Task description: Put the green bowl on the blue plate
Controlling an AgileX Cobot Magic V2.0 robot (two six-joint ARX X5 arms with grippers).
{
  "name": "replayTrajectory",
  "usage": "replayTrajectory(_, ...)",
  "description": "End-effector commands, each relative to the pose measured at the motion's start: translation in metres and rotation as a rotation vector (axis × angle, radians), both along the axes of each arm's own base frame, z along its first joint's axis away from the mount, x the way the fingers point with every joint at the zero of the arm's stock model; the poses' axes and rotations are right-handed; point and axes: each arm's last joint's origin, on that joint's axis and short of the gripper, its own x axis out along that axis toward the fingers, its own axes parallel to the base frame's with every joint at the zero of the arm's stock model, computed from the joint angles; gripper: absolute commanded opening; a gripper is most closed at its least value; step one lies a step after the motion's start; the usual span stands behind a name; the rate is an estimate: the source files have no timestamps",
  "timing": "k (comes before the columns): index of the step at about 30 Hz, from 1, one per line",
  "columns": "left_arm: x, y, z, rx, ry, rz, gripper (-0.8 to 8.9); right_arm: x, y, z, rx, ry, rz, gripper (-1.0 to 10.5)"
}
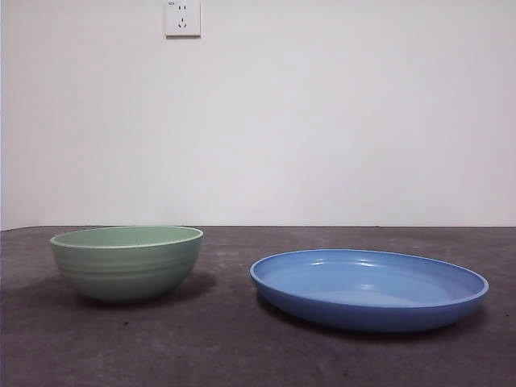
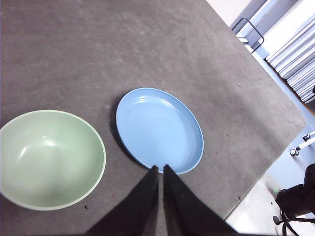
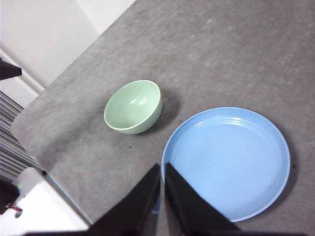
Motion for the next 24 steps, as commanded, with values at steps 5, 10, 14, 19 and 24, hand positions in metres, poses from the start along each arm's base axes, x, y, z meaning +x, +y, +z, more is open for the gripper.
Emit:
replayTrajectory(5,0.0002,-0.0008,0.0065,0.004,-0.043,-0.020,1.08,-0.0007,0.0003,0.0064,-0.013,-0.044,0.017,0.1)
replayTrajectory(10,0.0003,-0.0008,0.0065,0.004,-0.043,-0.020,4.53,-0.0006,0.0003,0.0063,-0.014,-0.043,0.016,2.5)
replayTrajectory(14,0.0004,-0.0008,0.0065,0.004,-0.043,-0.020,5.40,-0.0006,0.0002,0.0062,-0.010,-0.037,0.011,5.4)
replayTrajectory(19,0.0009,-0.0008,0.0063,0.006,-0.043,-0.016,5.39,-0.0009,0.0001,0.0056,-0.012,-0.028,0.005,6.3)
replayTrajectory(24,0.0057,0.0002,0.0023,0.060,-0.022,0.060,5.35,-0.0009,0.0001,0.0057,-0.011,-0.028,0.007,6.3)
